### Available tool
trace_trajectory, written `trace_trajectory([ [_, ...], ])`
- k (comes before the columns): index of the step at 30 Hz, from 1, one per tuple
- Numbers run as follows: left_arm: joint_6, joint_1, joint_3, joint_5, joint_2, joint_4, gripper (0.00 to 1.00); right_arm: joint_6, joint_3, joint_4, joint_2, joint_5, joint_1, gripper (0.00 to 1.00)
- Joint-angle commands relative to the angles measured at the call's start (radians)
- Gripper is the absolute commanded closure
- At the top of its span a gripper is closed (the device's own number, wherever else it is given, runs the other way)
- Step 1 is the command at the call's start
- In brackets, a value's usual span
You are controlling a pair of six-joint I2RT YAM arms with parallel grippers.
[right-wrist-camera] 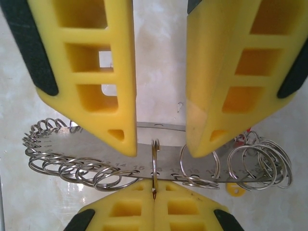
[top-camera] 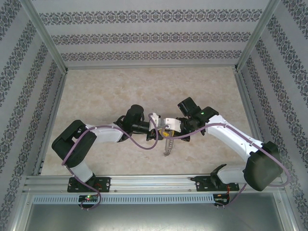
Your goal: Put the keys on the keyring
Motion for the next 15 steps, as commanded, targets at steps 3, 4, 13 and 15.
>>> trace_trajectory([
  [3, 0.022, -0.026, 0.052, 0.04, 0.033, -0.034, 0.77, -0.016, -0.011, 0.005, -0.015, -0.049, -0.007, 1.0],
  [4, 0.021, -0.028, 0.054, 0.04, 0.038, -0.031, 0.78, -0.017, -0.012, 0.007, -0.017, -0.049, -0.007, 1.0],
  [13, 0.012, -0.031, 0.048, 0.031, 0.064, -0.006, 0.87, -0.013, -0.042, 0.044, -0.05, -0.065, -0.025, 1.0],
  [15, 0.015, -0.031, 0.041, 0.029, 0.064, -0.007, 0.81, -0.005, -0.054, 0.063, -0.063, -0.079, -0.036, 1.0],
])
